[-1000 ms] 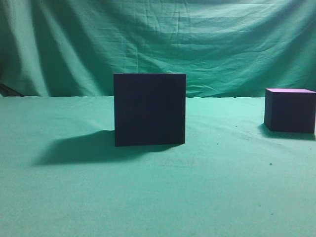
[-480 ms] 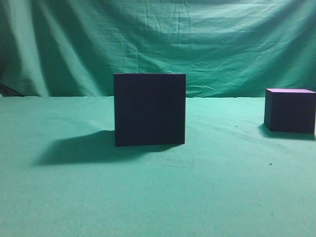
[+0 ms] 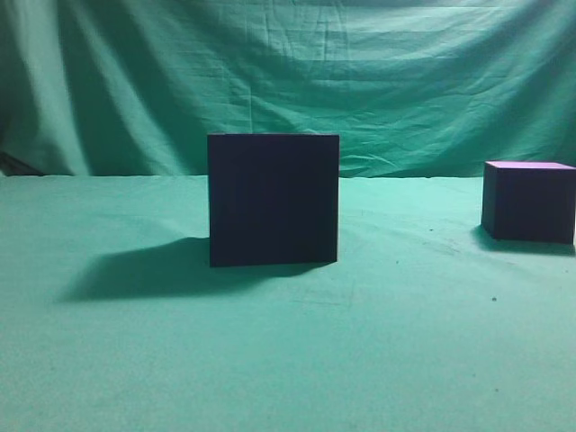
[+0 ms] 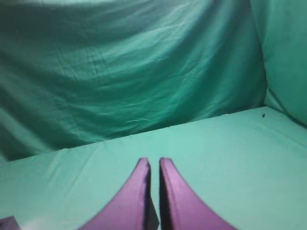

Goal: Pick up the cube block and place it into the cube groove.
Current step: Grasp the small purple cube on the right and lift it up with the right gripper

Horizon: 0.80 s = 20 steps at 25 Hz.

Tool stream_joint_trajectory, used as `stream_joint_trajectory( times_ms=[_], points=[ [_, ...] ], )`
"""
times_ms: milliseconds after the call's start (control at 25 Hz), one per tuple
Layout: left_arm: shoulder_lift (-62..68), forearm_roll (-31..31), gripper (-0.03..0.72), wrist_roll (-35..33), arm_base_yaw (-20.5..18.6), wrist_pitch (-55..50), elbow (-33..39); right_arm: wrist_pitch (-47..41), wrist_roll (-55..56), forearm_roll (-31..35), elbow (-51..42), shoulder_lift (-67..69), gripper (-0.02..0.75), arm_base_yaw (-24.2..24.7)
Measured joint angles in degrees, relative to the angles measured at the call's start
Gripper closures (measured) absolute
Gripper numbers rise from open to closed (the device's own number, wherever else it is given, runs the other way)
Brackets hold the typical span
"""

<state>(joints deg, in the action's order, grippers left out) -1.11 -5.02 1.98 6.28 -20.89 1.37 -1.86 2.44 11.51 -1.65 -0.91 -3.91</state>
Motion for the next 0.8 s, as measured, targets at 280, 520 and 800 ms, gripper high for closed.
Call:
stream_joint_trajectory(
  times_ms=[280,520,800],
  points=[
    [0.0,0.0,0.688,0.0,0.0,0.0,0.0,-10.56,-1.98,0.27,9.15,12.32,0.738,0.0],
    [0.0,0.0,0.688,0.0,0.0,0.0,0.0,-23.6,-2.86,0.3,20.09,30.87,0.738,0.0],
    [0.0,0.0,0.688,0.0,0.0,0.0,0.0,-35.09,-7.94,4.15,28.72,45.88,0.738,0.0]
  ],
)
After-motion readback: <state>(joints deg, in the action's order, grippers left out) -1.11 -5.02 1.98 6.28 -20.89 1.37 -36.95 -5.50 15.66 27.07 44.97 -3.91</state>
